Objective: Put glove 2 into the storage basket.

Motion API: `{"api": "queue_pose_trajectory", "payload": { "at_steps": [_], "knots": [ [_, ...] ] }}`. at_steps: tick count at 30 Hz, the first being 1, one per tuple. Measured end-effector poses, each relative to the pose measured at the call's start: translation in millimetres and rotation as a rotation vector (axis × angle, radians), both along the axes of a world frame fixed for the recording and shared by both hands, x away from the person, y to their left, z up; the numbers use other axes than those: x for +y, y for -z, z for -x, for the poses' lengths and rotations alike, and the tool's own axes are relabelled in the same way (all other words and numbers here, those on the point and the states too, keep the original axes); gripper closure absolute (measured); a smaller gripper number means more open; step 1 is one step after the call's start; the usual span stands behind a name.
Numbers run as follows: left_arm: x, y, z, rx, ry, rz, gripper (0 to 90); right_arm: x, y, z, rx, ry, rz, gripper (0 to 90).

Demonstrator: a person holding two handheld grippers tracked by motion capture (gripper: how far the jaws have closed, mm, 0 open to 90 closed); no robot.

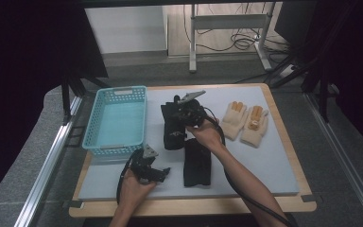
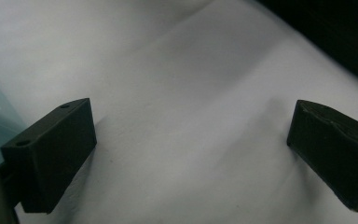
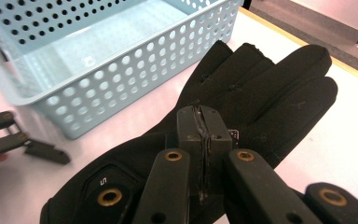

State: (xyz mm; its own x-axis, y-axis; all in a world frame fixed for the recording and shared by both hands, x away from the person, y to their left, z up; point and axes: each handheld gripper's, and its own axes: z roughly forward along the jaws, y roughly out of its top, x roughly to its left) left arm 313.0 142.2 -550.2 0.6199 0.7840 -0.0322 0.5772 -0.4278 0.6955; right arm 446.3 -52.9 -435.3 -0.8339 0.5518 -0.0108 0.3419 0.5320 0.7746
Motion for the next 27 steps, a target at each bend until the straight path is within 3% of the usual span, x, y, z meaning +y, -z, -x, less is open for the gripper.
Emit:
{"api": "queue_pose_trajectory", "payload": {
  "at_steps": [8,16,17,22,27],
  "knots": [
    [0.1,-0.2,-0.1,0.001,0.001,-0.001,1.6,-35.9,-10.3,33.3,0.019,0.033,-0.006,87.6],
    [-0.3,-0.2,0.0,0.001,-0.003,0.003,1.6,-67.8,-10.4,68.4,0.038,0.057,-0.003,87.5],
    [-0.3,-0.1,0.0,0.001,-0.003,0.003,1.6,-71.8,-8.3,77.8,0.042,0.06,0.005,87.5],
    [-0.3,0.0,0.1,0.002,-0.003,0.004,1.6,-74.5,0.6,92.6,0.064,0.06,0.013,87.4],
    [-0.3,0.0,0.0,0.0,-0.003,0.003,1.6,-77.0,16.7,98.7,0.084,0.083,0.027,87.4]
  ]
}}
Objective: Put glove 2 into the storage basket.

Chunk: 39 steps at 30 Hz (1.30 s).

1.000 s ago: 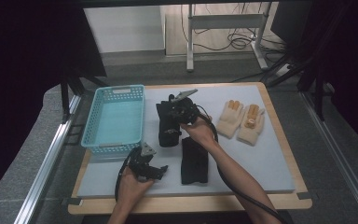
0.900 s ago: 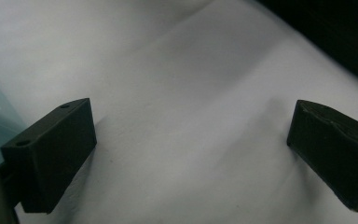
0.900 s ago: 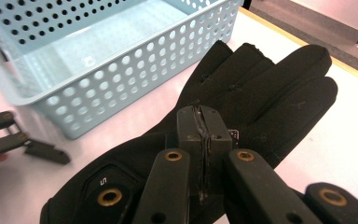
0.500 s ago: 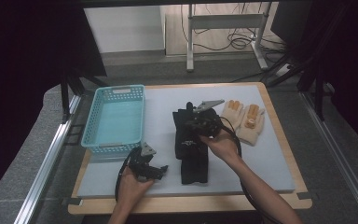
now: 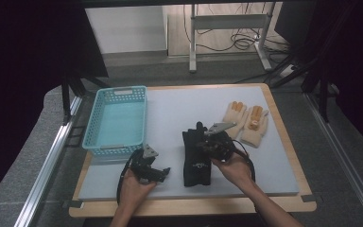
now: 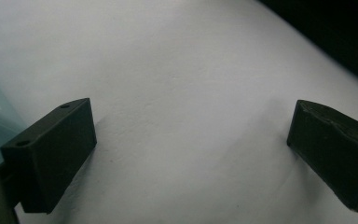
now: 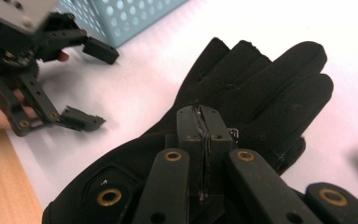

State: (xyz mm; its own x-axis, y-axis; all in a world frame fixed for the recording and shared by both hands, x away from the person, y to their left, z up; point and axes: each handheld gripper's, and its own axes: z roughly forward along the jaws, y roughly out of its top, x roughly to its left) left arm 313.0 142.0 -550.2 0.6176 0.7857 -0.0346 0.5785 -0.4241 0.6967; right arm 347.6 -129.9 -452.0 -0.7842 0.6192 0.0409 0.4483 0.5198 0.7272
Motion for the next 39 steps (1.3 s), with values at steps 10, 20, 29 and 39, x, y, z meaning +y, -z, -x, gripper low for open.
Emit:
{"api": "queue_pose_trajectory", "payload": {
  "at_steps": [10,20,29,39],
  "knots": [
    [0.1,-0.2,0.1,0.002,0.001,-0.002,1.6,-2.8,34.0,-4.1,0.013,0.045,0.024,85.6],
    [0.3,-0.2,-0.2,0.004,0.001,-0.001,1.5,-11.3,36.8,-8.2,0.026,0.011,-0.003,56.7],
    [0.7,-0.3,-0.8,0.011,0.0,0.003,1.3,-48.1,38.0,-9.6,0.048,0.004,-0.016,82.7],
    [13.2,-3.2,1.8,0.018,-0.018,-0.021,1.5,-54.7,67.8,3.7,0.073,-0.048,0.017,88.3]
  ]
}}
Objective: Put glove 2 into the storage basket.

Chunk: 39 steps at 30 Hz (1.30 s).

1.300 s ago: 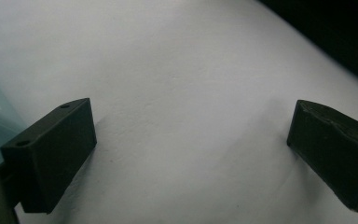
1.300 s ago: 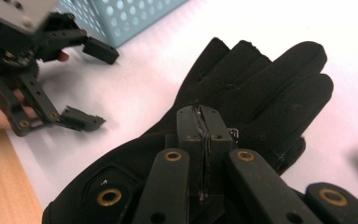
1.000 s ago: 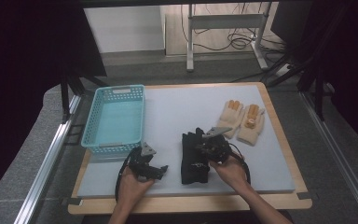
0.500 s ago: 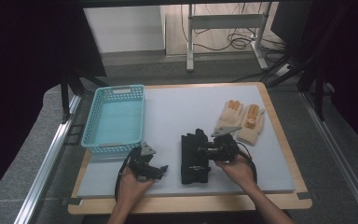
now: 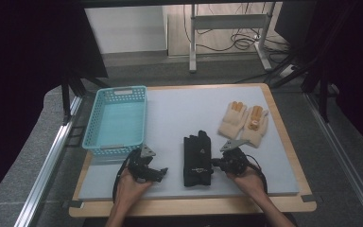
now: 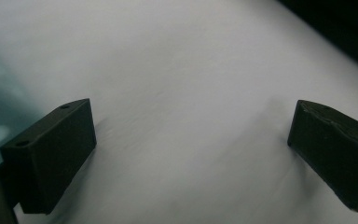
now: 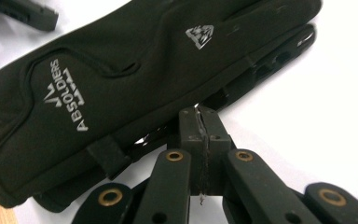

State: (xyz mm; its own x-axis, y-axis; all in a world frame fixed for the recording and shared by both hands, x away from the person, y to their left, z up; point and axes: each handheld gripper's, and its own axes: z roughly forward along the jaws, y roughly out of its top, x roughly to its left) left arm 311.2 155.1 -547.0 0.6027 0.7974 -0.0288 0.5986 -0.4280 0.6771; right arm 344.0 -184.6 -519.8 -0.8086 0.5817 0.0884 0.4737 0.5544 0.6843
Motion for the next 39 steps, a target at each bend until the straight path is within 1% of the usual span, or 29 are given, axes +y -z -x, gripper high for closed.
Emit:
{"api": "queue_pose_trajectory", "payload": {
  "at_steps": [1,3,6,8,10,11,15,20,23,32,34,36,39],
  "knots": [
    [2.7,0.2,0.4,0.001,-0.003,-0.001,1.6,0.4,1.6,0.5,0.003,-0.001,-0.001,88.3],
    [7.1,1.2,0.9,0.006,-0.003,0.011,1.6,1.6,4.1,1.4,0.005,-0.004,-0.003,88.3],
    [9.6,2.2,1.9,-0.003,0.002,0.015,1.8,4.6,6.9,3.2,0.012,-0.015,-0.019,88.3],
    [10.3,2.2,2.0,-0.009,0.01,0.01,1.8,7.8,7.5,4.4,0.015,-0.024,-0.025,88.2],
    [11.9,2.1,2.3,-0.014,0.011,0.004,1.6,14.4,7.7,5.8,0.012,-0.04,-0.02,88.2],
    [13.1,2.1,2.6,-0.017,0.011,0.002,1.6,14.4,7.7,5.8,0.012,-0.04,-0.02,88.2],
    [19.1,1.2,4.4,-0.027,-0.006,-0.017,1.5,23.9,8.6,5.9,0.006,-0.058,-0.021,88.2],
    [27.0,3.4,4.6,-0.023,-0.029,0.003,0.8,36.2,8.9,6.2,0.001,-0.073,-0.016,87.9],
    [30.5,4.5,3.5,-0.01,-0.041,0.015,0.0,43.3,9.2,6.1,-0.005,-0.084,-0.014,87.7],
    [37.4,4.9,4.2,-0.013,-0.06,0.014,0.0,71.9,11.2,4.4,-0.017,-0.122,-0.016,86.3],
    [39.6,5.0,4.3,-0.016,-0.064,0.012,0.0,78.1,11.9,3.8,-0.014,-0.125,-0.019,86.1],
    [41.1,5.2,4.3,-0.011,-0.069,0.015,0.0,81.5,12.3,3.4,-0.014,-0.131,-0.02,85.8],
    [41.4,5.3,4.0,-0.004,-0.07,0.018,0.0,79.8,11.1,4.1,-0.012,-0.137,-0.016,84.8]
  ]
}}
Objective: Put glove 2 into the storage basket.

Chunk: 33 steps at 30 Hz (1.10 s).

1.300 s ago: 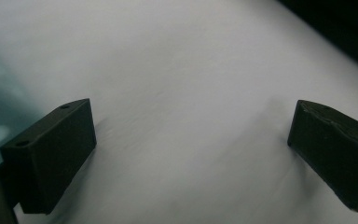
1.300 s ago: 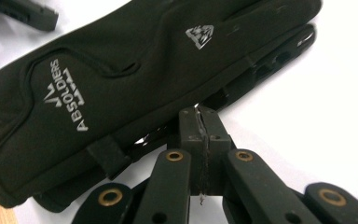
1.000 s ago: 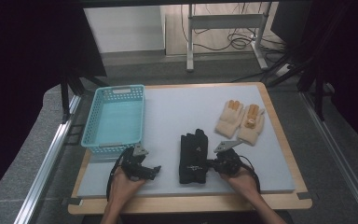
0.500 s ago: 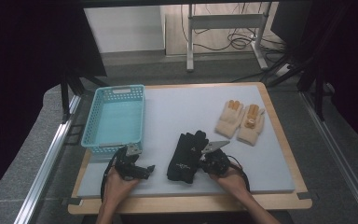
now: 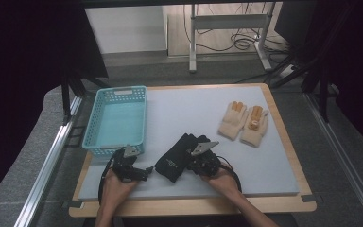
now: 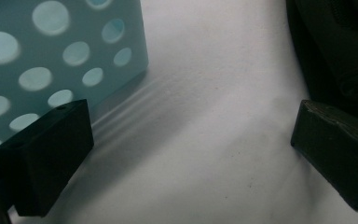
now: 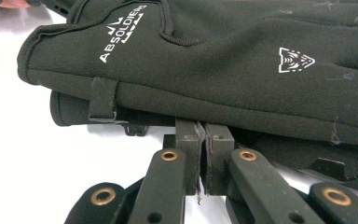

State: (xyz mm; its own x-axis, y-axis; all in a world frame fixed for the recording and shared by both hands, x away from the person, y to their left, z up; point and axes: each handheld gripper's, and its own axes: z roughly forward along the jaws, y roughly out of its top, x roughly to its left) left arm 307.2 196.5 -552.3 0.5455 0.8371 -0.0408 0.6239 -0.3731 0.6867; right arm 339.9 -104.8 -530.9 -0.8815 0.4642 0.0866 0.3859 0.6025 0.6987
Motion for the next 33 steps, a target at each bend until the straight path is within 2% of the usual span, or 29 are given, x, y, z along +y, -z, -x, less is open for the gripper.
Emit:
{"api": "queue_pose_trajectory", "payload": {
  "at_steps": [4,8,12,17,20,25,31,33],
  "knots": [
    [1.0,0.2,-0.2,0.007,-0.005,0.01,0.1,-10.6,-4.0,3.2,-0.01,0.005,-0.007,80.5],
    [0.9,0.2,-0.2,0.006,-0.005,0.009,0.3,-27.5,-7.2,3.5,-0.038,0.041,-0.003,74.5],
    [0.9,0.4,-0.2,0.006,-0.005,0.009,0.2,-50.1,-9.0,-0.4,-0.043,0.102,-0.021,67.5],
    [1.2,0.6,-0.2,0.005,-0.006,0.012,0.2,-77.1,-9.4,-4.4,-0.046,0.182,-0.024,53.3],
    [1.3,0.7,-0.2,0.004,-0.005,0.013,0.1,-91.0,-7.6,-5.4,-0.067,0.227,-0.004,45.0],
    [1.4,0.8,-0.3,0.006,-0.005,0.014,0.1,-109.9,-2.5,-8.3,-0.105,0.298,0.042,36.4],
    [1.4,0.9,-0.3,0.006,-0.005,0.015,0.1,-122.2,-1.8,-11.6,-0.158,0.362,0.076,26.5],
    [1.4,0.9,-0.3,0.005,-0.005,0.015,0.1,-124.8,0.4,-12.7,-0.151,0.368,0.055,25.1]
  ]
}}
